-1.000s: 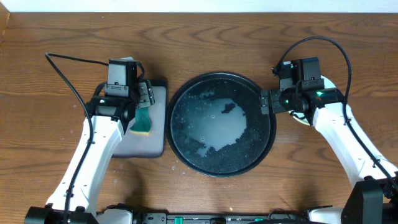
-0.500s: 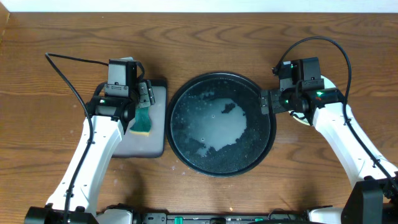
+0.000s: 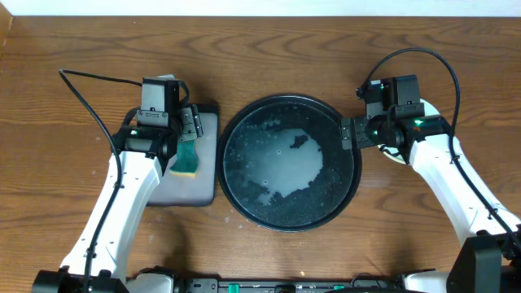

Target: Clean dirty plates on tray and stack at the side

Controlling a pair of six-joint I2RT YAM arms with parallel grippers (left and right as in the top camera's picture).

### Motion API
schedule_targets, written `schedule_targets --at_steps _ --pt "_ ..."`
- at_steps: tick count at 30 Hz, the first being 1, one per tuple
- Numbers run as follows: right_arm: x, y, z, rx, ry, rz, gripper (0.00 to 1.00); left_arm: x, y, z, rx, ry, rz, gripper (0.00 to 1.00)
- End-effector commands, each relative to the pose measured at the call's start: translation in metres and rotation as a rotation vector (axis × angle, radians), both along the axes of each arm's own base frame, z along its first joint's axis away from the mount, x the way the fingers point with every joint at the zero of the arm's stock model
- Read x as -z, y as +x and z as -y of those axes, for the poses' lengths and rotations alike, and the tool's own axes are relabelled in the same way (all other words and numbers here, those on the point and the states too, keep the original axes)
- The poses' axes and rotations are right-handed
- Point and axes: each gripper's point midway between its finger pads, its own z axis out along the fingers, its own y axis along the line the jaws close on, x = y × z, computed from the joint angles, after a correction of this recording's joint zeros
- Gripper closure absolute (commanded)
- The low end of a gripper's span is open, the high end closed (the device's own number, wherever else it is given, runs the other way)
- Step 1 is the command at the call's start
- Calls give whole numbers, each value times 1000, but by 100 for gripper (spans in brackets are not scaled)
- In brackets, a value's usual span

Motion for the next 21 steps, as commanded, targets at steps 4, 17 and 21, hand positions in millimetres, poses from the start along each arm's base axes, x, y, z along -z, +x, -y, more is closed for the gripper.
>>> schedule_targets --at_steps 4,17,21 --pt "-20 -2 -3 -15 5 58 1 -4 2 0 -7 3 8 23" --pt "-175 -48 5 -13 86 515 1 -4 2 0 -7 3 8 23" --pt "-240 -93 14 -12 125 740 1 -4 2 0 -7 3 8 23"
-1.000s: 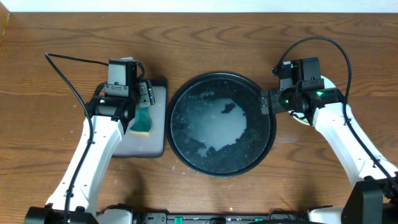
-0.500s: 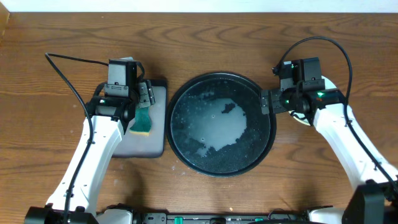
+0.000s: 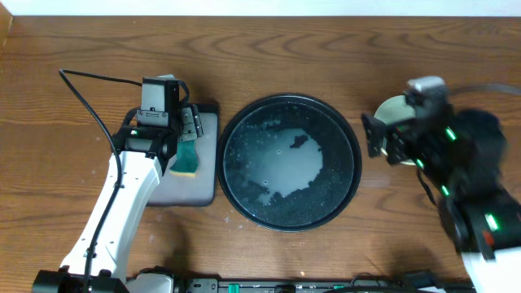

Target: Clean dirty plates on tray and stack at the side

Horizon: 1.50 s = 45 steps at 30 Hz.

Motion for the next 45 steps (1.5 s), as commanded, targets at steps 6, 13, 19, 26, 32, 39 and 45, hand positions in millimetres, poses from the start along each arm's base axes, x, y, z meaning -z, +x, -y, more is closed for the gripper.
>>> schedule_targets --at_steps 6,13,19,26,32,39,45 --pt "-102 -103 19 3 66 418 1 -4 3 0 -7 3 9 23" --pt "-121 -141 25 4 86 535 1 -4 3 0 -7 3 9 22" --pt "-96 -160 29 9 72 465 1 -4 3 0 -7 3 9 22" --pt "-38 -188 34 8 42 284 1 -4 3 0 -7 3 9 22" --pt "25 -207 42 37 3 106 1 -4 3 0 -7 3 9 22" --pt "34 -188 46 90 7 210 1 -4 3 0 -7 3 9 22" --pt "5 -146 48 130 32 419 1 -4 3 0 -7 3 9 22"
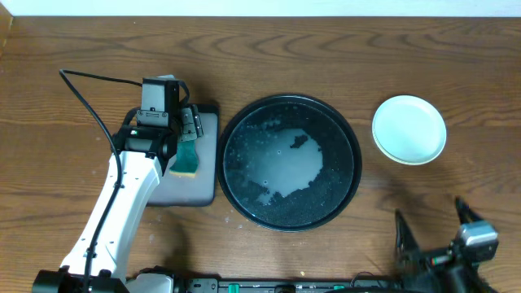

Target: Clean dirty plates on tray and stack at the side

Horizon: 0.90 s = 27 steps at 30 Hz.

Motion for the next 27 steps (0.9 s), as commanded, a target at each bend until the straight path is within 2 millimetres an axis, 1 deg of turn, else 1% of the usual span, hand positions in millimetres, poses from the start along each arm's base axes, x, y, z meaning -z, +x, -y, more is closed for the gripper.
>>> schedule_targets --at_steps 1,5,7,9,12,15,18,24,27 --pt "-14 24 4 36 1 128 1 -4 3 0 -7 2 10 22" --pt "-42 43 2 37 22 341 1 -4 3 0 -7 2 10 22" --pt "-51 49 2 37 33 446 1 -4 3 0 -7 2 10 22" --pt "-54 53 1 36 40 522 1 -4 3 0 -7 2 10 22" --pt "-50 57 0 33 47 595 1 -4 3 0 -7 2 10 22" --pt "-39 62 -1 27 60 620 1 -4 3 0 -7 2 10 22" --pt "-20 70 -2 22 63 597 1 -4 3 0 -7 2 11 22" --pt "35 90 -4 16 93 467 1 -4 3 0 -7 3 10 22" --pt "57 97 -4 19 85 371 1 -4 3 0 -7 2 10 22"
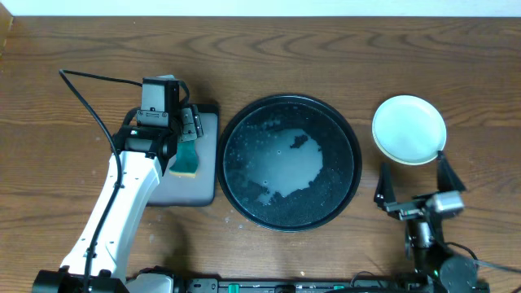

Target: Clean dirty plates on tray and stack at the side

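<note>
A round black tray (290, 162) sits mid-table, wet with soapy water and holding no plate. A white plate (409, 129) lies on the wood to its right. My left gripper (190, 134) is shut on a green and yellow sponge (187, 158) over the grey mat. The right gripper (411, 182) hangs near the front edge, below the plate, fingers spread wide and empty.
A grey mat (194, 167) lies left of the tray under the sponge. A black cable (94, 81) loops from the left arm toward the table's left side. The white wall edge runs along the far side.
My right arm has come up from the bottom edge and now sits just below the white plate, still open. The left arm, sponge, tray and plate are unchanged.
My right gripper was at the tray's right rim, over the spot where the plate lies. Then it was blurred beside the plate. Later it was low at the front edge, leaving the plate alone on the table. The left gripper held the sponge over the mat throughout.
</note>
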Controlling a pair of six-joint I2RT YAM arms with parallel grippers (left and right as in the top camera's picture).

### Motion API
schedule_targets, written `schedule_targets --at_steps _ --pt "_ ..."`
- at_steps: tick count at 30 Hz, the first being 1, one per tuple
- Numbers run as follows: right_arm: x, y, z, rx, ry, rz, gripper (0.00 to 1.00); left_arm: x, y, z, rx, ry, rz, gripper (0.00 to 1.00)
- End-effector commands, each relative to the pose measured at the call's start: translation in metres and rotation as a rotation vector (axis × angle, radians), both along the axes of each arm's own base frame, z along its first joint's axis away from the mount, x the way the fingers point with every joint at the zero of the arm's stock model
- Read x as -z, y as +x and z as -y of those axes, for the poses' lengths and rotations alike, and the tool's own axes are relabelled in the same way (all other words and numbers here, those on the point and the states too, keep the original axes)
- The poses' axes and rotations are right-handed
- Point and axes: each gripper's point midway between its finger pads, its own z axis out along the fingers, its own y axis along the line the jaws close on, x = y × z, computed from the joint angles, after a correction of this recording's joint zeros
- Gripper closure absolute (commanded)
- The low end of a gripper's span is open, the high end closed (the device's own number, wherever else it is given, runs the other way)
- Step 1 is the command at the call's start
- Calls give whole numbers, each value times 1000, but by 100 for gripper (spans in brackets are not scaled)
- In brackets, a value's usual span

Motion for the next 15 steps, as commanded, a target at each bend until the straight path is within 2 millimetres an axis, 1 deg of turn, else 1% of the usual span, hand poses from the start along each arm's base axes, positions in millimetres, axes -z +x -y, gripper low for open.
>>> schedule_targets --at_steps 1,4,5,8,10,15 --pt "15 4 1 1 21 -65 1 -4 3 0 -7 3 11 22" --pt "43 10 6 34 17 -179 1 -4 3 0 -7 2 11 22" --pt "57 12 9 51 15 -238 1 -4 3 0 -7 2 11 22" --pt "90 12 15 88 5 -372 1 -4 3 0 -7 2 11 22" --pt "90 12 18 106 0 -369 1 -4 3 0 -7 3 11 22" --pt "90 12 18 107 0 -370 1 -4 3 0 -7 2 11 22"
